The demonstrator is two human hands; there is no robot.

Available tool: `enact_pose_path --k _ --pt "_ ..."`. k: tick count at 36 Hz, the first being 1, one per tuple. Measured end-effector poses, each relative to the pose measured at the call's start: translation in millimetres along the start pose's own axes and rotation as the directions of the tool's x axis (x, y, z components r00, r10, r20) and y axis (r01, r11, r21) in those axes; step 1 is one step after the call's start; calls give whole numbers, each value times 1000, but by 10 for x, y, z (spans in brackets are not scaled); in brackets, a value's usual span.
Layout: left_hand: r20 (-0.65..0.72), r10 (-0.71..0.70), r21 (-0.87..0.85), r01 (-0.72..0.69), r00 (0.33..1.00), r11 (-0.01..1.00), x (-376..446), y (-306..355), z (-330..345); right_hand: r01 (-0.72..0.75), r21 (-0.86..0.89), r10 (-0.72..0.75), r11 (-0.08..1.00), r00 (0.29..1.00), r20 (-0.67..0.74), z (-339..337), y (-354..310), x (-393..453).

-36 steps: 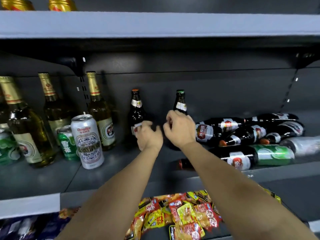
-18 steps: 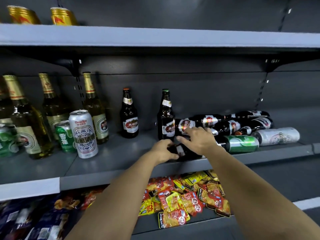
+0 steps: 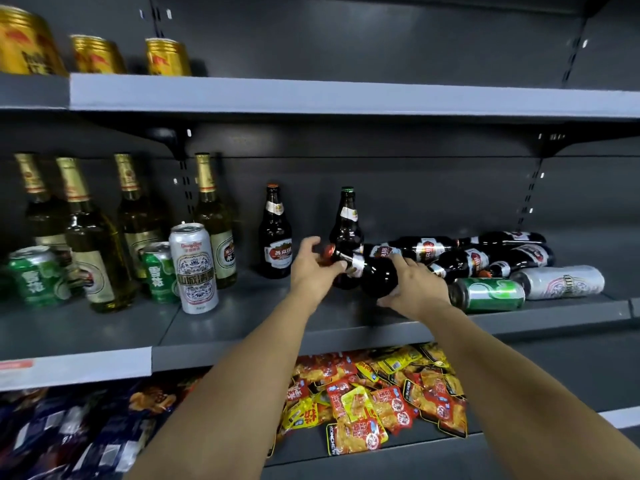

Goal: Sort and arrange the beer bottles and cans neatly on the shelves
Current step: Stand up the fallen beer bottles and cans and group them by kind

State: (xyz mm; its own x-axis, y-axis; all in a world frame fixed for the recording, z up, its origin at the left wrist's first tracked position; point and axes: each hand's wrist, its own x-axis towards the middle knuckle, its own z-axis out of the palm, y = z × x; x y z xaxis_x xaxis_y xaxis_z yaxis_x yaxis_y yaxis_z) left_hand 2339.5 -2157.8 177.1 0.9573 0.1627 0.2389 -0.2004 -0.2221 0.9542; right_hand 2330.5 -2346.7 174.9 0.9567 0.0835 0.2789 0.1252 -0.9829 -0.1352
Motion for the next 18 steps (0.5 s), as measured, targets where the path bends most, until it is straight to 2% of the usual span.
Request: enact_pose_path --k 2,3,7,10,12,15,18 --pt "-24 -82 -130 78 996 988 -9 9 -43 -51 156 55 986 998 -21 2 -151 68" --pt "-1 -108 -136 107 994 985 -9 -17 -67 -69 247 77 967 997 -24 9 -227 105" --pt "129 -194 64 187 972 980 -53 -217 -176 -93 576 105 812 994 12 110 -554 259" --pt "176 -193 36 190 965 981 -40 -372 -213 -81 727 88 681 996 29 228 -837 357" --pt "114 -180 43 177 977 983 5 -429 -245 -99 796 72 597 995 70 331 -1020 412" --pt "-92 -146 163 160 985 974 123 -510 -358 -111 863 43 493 994 104 492 -1246 499" --pt "-153 -134 231 167 979 958 216 -571 -504 -98 871 14 481 994 104 633 -1379 609"
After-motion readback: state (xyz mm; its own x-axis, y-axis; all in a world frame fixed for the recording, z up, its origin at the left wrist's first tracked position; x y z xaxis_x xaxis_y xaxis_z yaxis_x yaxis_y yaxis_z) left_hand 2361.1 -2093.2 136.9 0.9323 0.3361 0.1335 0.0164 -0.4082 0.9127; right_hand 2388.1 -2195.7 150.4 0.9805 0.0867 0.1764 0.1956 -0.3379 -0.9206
